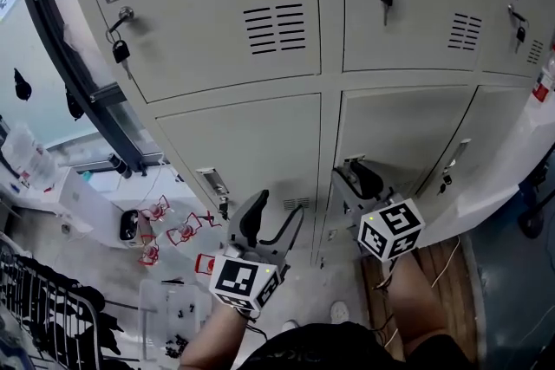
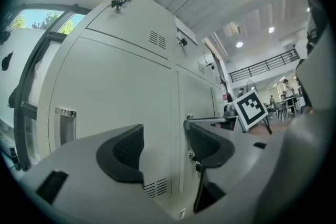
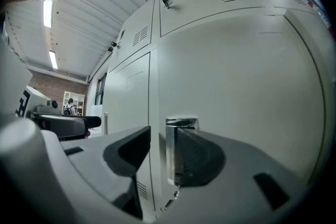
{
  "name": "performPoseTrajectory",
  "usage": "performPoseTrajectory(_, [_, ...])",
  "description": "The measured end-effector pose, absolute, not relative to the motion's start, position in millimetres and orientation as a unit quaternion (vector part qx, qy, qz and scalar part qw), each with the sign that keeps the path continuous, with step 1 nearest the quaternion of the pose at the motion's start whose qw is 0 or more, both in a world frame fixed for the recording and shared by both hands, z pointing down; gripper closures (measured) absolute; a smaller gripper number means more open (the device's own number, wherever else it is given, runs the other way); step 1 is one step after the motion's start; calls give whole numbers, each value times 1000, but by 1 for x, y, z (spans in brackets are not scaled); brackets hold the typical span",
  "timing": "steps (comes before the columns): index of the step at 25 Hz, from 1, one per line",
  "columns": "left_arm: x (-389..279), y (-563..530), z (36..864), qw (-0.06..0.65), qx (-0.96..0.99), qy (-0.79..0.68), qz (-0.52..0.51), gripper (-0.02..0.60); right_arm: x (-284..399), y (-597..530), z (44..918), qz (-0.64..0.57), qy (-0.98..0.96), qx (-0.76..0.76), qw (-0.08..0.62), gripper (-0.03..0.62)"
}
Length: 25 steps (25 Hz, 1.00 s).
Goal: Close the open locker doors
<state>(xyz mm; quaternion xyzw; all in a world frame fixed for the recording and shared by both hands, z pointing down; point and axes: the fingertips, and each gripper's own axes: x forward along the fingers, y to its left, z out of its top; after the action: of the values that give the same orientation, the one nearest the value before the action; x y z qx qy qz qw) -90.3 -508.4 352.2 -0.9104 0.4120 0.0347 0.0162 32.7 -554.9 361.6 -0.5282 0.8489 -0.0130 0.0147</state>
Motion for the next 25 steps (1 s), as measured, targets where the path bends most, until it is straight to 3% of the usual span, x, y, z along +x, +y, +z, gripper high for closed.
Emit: performPoseTrajectory(25, [-85,-515,351,17,-901,432,33,305,40,-561,366,-2,857,-514,6,439])
